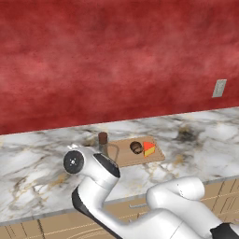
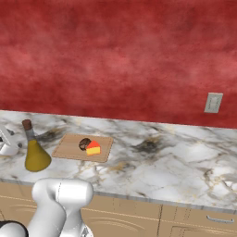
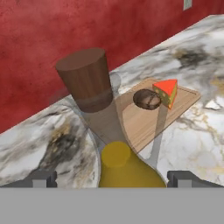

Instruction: Retrieve the reheated potato from the microwave, then place the potato, cheese, and condiment on the cutting board.

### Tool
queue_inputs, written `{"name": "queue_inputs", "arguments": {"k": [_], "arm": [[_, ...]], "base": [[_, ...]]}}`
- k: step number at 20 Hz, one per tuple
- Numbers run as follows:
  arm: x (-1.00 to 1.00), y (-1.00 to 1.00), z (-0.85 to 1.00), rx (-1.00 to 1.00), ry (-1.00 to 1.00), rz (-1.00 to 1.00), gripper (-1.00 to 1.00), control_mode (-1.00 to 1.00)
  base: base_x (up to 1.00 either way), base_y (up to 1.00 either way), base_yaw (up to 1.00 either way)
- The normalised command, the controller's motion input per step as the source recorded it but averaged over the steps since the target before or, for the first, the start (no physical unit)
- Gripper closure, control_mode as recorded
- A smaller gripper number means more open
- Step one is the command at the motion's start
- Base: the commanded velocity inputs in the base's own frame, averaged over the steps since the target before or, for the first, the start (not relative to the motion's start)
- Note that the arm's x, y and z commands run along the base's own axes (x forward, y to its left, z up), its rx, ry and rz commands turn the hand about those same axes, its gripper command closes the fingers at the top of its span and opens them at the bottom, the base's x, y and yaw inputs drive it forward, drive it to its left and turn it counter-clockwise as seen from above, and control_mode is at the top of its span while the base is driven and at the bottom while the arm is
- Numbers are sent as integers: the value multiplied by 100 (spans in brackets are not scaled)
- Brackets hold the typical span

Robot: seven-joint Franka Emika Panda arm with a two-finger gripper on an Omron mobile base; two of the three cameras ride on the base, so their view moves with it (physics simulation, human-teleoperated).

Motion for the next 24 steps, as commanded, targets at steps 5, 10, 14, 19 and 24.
{"name": "queue_inputs", "arguments": {"k": [5, 10, 14, 19, 24], "arm": [[13, -6, 2, 0, 0, -4, -100, -100], [18, -1, 1, 0, 0, 0, -100, -100], [13, -1, 0, 0, 0, 0, -100, -100], [4, -2, 0, -1, 0, 0, -100, -100], [11, -5, -3, -6, 0, 0, -100, -100]], "base": [[0, 0, 0], [0, 0, 0], [0, 0, 0], [0, 0, 0], [0, 0, 0]]}}
